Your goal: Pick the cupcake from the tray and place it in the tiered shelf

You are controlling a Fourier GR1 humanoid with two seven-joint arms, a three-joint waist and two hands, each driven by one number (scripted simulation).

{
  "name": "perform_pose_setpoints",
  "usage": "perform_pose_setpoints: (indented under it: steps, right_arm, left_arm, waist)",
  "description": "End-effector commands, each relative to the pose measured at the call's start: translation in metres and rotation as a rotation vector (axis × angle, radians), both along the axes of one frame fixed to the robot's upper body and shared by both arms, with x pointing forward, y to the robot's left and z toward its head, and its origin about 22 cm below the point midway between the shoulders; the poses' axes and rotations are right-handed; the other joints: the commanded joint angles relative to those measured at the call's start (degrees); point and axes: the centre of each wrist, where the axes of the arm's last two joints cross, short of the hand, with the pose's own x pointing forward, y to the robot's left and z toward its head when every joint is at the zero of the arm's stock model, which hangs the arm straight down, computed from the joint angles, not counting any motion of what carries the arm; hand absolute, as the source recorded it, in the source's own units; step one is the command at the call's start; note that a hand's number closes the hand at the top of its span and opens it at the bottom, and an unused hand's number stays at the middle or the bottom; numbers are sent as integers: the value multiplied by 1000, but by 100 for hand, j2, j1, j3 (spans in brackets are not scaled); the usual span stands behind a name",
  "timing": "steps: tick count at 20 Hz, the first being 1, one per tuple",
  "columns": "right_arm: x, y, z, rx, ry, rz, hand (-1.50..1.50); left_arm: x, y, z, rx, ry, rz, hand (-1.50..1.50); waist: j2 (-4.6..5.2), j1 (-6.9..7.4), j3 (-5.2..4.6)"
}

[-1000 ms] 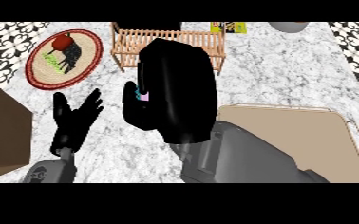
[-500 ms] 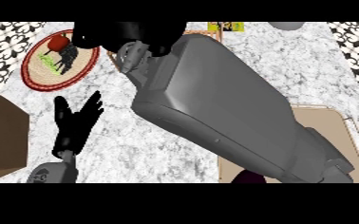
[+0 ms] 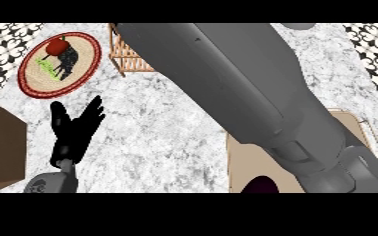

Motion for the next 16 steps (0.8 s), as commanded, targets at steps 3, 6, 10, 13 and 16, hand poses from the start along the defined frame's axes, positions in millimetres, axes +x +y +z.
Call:
perform_pose_setpoints:
  steps: [3, 6, 10, 13, 16]
  right_arm:
    - [43, -30, -7, -39, 45, -6, 150]
    - [45, -8, -17, -65, 46, 3, 150]
    - [60, -12, -37, -51, 43, -34, 150]
    - [67, -16, -52, -75, 32, -42, 150]
    - [72, -21, -45, -55, -1, -35, 150]
  left_arm:
    - [-10, 16, 4, -11, -6, 16, 0]
    - [2, -5, 7, -1, -7, 2, 0]
    - [2, -5, 4, 11, 0, -11, 0]
    - [-10, -4, 10, -12, -8, -20, 0]
    - [-9, 1, -5, -4, 6, -7, 0]
  waist:
    - [10, -25, 5]
    - [20, -23, 3]
    - [49, 48, -1]
    - [27, 68, 3]
    - [38, 7, 2]
